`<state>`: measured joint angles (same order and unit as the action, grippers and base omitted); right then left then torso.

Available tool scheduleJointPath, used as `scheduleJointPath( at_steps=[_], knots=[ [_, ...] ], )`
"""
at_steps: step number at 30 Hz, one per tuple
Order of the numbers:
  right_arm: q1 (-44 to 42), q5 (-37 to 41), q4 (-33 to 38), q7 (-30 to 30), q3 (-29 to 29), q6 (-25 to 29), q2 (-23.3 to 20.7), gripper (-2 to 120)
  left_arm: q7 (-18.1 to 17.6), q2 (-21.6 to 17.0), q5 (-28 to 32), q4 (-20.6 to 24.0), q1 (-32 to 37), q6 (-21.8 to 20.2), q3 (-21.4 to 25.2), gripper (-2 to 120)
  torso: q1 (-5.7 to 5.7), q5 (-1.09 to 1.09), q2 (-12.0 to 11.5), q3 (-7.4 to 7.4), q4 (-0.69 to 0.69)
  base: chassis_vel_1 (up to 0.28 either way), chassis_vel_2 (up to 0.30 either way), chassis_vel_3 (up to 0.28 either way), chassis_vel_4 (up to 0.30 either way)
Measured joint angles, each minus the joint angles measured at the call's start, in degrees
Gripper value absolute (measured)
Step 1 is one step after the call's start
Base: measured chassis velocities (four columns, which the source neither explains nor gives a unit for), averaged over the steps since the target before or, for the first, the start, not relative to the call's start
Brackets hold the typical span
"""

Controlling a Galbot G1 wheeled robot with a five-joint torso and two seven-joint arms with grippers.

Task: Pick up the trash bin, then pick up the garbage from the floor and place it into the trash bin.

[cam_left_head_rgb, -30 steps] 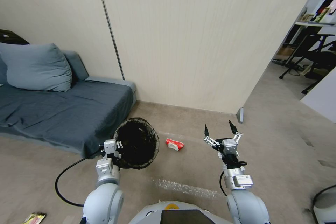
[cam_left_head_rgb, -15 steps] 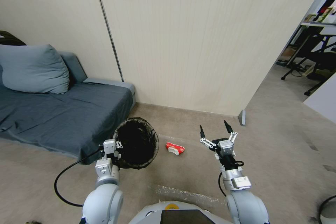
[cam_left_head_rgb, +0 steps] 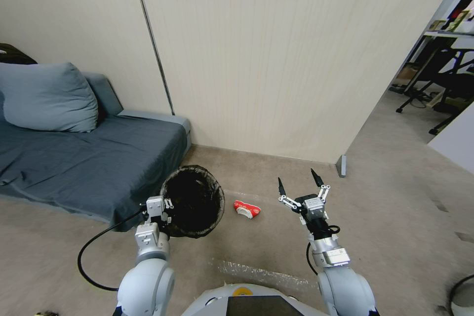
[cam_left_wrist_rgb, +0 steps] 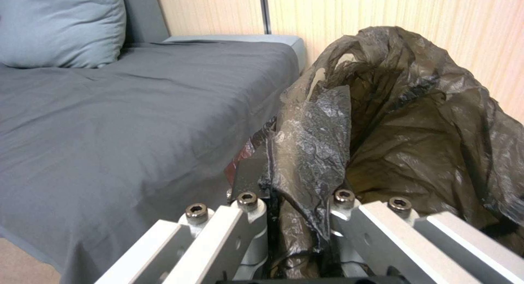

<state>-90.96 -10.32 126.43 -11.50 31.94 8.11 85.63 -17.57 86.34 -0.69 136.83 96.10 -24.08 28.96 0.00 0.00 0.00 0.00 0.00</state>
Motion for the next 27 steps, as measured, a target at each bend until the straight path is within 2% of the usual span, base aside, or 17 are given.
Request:
scheduleJointPath(
  at_steps=[1, 3, 4, 6, 8, 15, 18, 21, 22, 27],
  knots=[
    [0.0, 0.0, 0.0, 0.0, 0.0, 0.0, 0.0, 100, 0.0, 0.0, 0.0, 0.0, 0.0, 0.0, 0.0, 7, 0.0, 0.0, 0.0, 0.0, 0.0, 0.0, 0.0, 0.0, 0.0],
    [2.3, 1.3, -2.9, -0.6, -0.5, -1.3, -3.6, 100, 0.1, 0.1, 0.0, 0.0, -0.1, 0.0, 0.2, 7, 0.0, 0.01, 0.0, 0.0, 0.0, 0.0, 0.0, 0.0, 0.0],
    [2.3, 1.3, -2.9, -0.6, -0.5, -1.3, -3.6, 100, 0.1, 0.1, 0.0, 0.0, -0.1, 0.0, 0.2, 7, 0.0, 0.01, 0.0, 0.0, 0.0, 0.0, 0.0, 0.0, 0.0],
    [5.5, 2.4, -7.3, -1.1, -2.4, -3.0, -7.4, 100, 0.1, 0.2, 0.0, -0.1, -0.1, 0.0, 0.4, 7, 0.0, 0.0, 0.0, 0.0, 0.01, 0.0, 0.0, 0.0, 0.0],
    [6.3, 2.6, -8.6, -1.2, -3.2, -3.5, -8.2, 100, 0.2, 0.2, 0.0, -0.1, -0.1, 0.0, 0.5, 7, 0.0, 0.02, 0.0, 0.0, 0.0, 0.0, 0.0, 0.0, 0.0],
    [12.9, 4.4, -18.4, -1.3, -10.6, -7.3, -13.5, 100, 0.4, 0.2, -0.1, 0.0, 0.0, 0.1, 0.7, 7, 0.0, 0.0, 0.0, 0.0, -0.01, 0.0, 0.0, 0.0, 0.0],
    [17.0, 5.6, -23.6, -1.4, -15.6, -9.0, -16.8, 100, 0.4, 0.3, -0.1, 0.0, 0.1, 0.1, 0.8, 7, 0.0, 0.0, 0.0, 0.0, 0.0, 0.0, 0.0, 0.0, 0.0],
    [18.3, 5.7, -25.2, -1.4, -16.9, -9.4, -17.8, 100, 0.4, 0.3, -0.1, 0.0, 0.1, 0.1, 0.9, 7, 0.0, 0.0, 0.0, 0.0, 0.01, 0.0, 0.0, 0.0, 0.0],
    [20.9, 5.8, -28.6, -1.7, -19.6, -9.7, -19.1, 100, 0.4, 0.3, -0.1, 0.0, 0.1, 0.1, 1.0, 7, 0.0, 0.0, 0.0, 0.0, -0.02, 0.0, 0.0, 0.0, 0.0],
    [26.2, 5.7, -35.3, -2.6, -24.7, -9.9, -21.1, 100, 0.5, 0.5, -0.2, 0.1, 0.1, 0.1, 1.0, 7, 0.0, 0.0, 0.0, 0.0, 0.01, 0.0, 0.0, 0.0, 0.0]
  ],
)
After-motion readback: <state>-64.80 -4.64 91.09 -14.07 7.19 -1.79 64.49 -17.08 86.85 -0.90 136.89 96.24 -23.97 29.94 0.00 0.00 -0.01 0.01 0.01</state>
